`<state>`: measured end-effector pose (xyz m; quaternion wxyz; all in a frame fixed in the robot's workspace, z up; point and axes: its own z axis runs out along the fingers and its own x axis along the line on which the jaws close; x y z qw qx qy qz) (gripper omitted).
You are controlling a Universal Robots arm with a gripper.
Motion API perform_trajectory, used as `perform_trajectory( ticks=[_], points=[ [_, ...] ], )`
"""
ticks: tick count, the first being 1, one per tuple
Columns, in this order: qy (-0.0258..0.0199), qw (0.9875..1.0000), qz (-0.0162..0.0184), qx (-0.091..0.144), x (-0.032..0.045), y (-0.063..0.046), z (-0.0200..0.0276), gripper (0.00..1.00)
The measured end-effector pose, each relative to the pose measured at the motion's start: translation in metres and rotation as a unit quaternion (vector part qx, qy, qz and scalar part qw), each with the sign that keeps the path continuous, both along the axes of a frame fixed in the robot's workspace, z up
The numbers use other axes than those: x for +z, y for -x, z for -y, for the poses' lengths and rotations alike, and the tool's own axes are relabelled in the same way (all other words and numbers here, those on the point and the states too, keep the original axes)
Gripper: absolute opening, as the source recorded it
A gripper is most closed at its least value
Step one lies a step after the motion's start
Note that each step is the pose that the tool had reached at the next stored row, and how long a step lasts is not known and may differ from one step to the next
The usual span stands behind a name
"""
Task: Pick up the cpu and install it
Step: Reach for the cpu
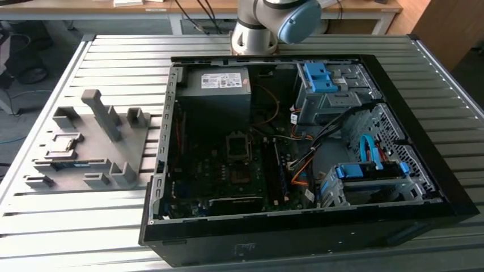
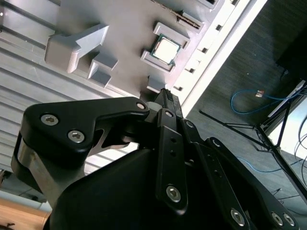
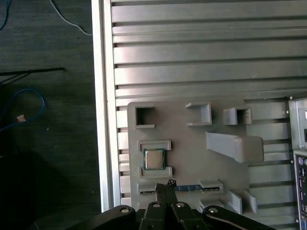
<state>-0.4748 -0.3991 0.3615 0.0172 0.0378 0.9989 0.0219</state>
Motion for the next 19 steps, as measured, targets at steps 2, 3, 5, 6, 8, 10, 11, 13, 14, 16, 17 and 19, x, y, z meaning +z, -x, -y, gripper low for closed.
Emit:
perform_trajectory(
  ticks=[2, 3, 5, 6, 8, 10, 11, 13, 14, 16, 17, 19],
  points=[
    [0.0000, 1.0000, 0.0000, 0.000, -0.0016, 0.000, 0.0000, 0.10],
    [0.0000, 1.0000, -0.0001, 0.000, -0.0024, 0.000, 0.0001, 0.10],
    [0.0000, 1.0000, 0.0000, 0.000, -0.0044, 0.000, 0.0001, 0.10],
    [0.0000, 1.0000, 0.0000, 0.000, -0.0052, 0.001, 0.0000, 0.10],
    [0.0000, 1.0000, 0.0000, 0.000, -0.0067, 0.001, 0.0001, 0.10],
    [0.0000, 1.0000, 0.0000, 0.000, -0.0082, 0.001, 0.0001, 0.10],
    [0.0000, 1.0000, 0.0000, 0.000, -0.0090, 0.001, 0.0001, 0.10],
    [0.0000, 1.0000, 0.0000, 0.000, -0.0106, 0.001, 0.0001, 0.10],
    [0.0000, 1.0000, 0.0000, 0.000, -0.0114, 0.001, 0.0001, 0.10],
    [0.0000, 1.0000, 0.0000, 0.000, -0.0133, 0.001, 0.0001, 0.10],
    [0.0000, 1.0000, 0.0000, 0.000, -0.0144, 0.001, 0.0001, 0.10],
    [0.0000, 1.0000, 0.0000, 0.000, -0.0164, 0.001, 0.0001, 0.10]
  ],
)
